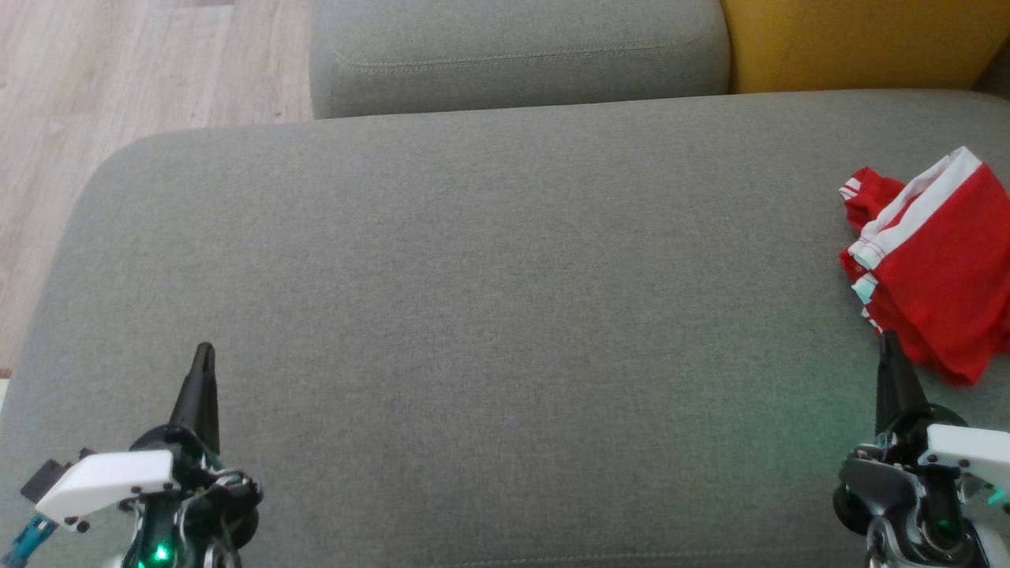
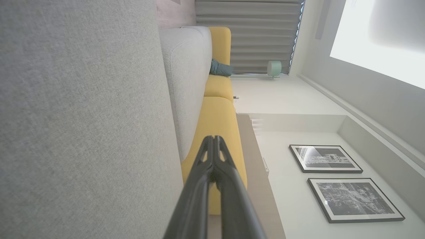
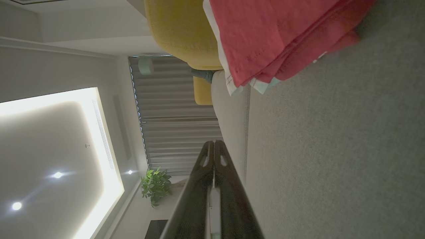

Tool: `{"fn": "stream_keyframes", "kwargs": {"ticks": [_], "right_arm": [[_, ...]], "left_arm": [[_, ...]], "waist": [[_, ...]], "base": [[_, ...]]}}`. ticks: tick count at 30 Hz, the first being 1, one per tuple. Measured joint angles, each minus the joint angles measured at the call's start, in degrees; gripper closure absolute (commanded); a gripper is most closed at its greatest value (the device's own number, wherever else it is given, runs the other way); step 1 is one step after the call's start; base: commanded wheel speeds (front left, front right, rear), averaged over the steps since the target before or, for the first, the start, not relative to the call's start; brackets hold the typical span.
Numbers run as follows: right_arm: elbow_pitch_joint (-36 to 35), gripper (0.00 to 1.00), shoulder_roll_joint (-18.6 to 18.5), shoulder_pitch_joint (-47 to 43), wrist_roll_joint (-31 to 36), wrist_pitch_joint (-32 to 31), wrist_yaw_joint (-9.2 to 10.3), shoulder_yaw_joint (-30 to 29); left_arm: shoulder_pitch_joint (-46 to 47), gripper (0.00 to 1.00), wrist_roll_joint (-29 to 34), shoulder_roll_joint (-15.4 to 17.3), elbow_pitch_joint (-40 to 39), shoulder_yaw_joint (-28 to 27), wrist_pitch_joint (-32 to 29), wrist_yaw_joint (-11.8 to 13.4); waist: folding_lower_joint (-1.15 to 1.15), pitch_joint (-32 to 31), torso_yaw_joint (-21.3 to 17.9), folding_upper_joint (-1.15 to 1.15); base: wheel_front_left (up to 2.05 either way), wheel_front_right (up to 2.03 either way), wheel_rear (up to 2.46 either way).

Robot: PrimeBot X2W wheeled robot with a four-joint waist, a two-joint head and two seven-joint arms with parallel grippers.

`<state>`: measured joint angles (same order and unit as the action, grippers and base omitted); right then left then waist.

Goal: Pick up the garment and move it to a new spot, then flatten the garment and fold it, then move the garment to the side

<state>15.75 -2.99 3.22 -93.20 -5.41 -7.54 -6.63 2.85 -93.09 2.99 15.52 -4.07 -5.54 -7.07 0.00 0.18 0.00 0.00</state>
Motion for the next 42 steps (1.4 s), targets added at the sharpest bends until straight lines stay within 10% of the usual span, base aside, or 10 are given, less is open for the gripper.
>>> {"fn": "stream_keyframes", "kwargs": {"ticks": [42], "right_arm": [[0.0,1.00,0.2,0.0,0.2,-0.3,0.00,-0.6]], "left_arm": [[0.0,1.00,0.2,-0.2,0.0,-0.2,-0.4,0.0]], "waist": [[0.00,0.0,0.0,0.00]], "base": [[0.00,0.00,0.00]]}}
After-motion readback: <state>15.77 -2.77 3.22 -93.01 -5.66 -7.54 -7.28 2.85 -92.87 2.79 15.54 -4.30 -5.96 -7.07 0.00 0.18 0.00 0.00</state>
